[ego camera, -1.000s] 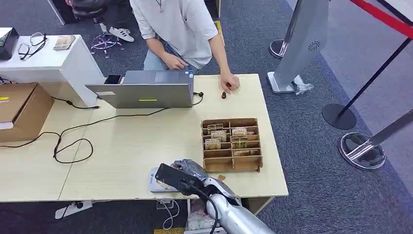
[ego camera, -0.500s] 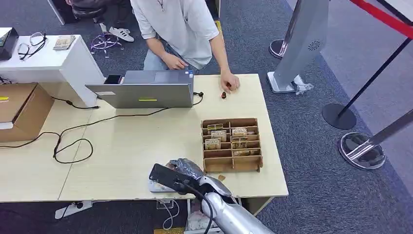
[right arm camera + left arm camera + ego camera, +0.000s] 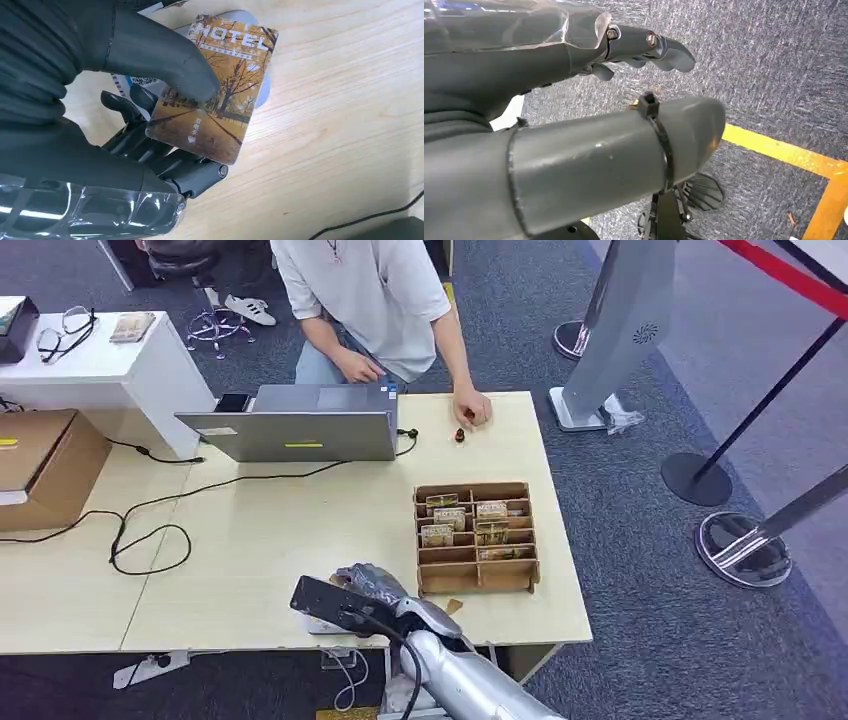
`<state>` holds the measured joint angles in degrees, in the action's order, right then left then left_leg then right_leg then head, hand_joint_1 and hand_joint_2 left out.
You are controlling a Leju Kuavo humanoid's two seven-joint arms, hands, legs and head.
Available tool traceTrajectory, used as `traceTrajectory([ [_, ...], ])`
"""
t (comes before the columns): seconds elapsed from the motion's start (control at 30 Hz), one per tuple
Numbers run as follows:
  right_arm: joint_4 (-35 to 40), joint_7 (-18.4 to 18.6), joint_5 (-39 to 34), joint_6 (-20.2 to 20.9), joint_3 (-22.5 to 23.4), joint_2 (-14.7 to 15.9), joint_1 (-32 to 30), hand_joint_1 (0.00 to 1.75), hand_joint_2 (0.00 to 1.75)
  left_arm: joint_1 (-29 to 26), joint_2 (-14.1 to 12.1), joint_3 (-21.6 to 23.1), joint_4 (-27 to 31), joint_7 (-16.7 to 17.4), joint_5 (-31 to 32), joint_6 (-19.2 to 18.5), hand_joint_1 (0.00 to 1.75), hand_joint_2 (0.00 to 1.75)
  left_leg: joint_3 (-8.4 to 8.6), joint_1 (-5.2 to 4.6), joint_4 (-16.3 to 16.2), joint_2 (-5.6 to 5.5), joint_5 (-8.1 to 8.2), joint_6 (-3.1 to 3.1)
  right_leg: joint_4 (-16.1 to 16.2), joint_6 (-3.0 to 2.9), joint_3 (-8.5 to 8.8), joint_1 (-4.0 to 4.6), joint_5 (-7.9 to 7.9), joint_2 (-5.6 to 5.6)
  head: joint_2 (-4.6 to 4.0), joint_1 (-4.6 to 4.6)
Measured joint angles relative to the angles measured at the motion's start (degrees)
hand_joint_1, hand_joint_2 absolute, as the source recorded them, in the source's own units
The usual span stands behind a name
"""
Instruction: Pass the card to the sensor for recognition and then transmit it.
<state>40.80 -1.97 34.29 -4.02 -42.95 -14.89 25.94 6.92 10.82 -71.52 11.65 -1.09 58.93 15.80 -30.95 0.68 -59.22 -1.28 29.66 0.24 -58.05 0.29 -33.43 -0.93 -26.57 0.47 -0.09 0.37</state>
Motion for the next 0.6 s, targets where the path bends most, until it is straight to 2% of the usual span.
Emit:
traceTrajectory([
  [0.27, -2.14, 0.39, 0.39, -1.07, 0.0, -0.59, 0.6, 1.75, 1.75, 0.01, 0.0, 0.04, 0.0, 0.31, 0.2, 0.0, 0.0, 0.0, 0.0, 0.0, 0.0, 0.0, 0.0, 0.0, 0.0, 0.0, 0.0, 0.0, 0.0, 0.0, 0.0, 0.0],
  [0.6, -4.24, 3.46, 6.1, -8.59, 0.0, -0.59, 1.02, 1.75, 1.75, 0.26, 0.0, 0.52, 0.0, 0.04, 0.96, -0.28, 0.0, 0.0, 0.01, 0.0, 0.0, 0.0, 0.0, 0.0, 0.0, 0.0, 0.0, 0.0, 0.0, 0.0, 0.0, 0.0],
])
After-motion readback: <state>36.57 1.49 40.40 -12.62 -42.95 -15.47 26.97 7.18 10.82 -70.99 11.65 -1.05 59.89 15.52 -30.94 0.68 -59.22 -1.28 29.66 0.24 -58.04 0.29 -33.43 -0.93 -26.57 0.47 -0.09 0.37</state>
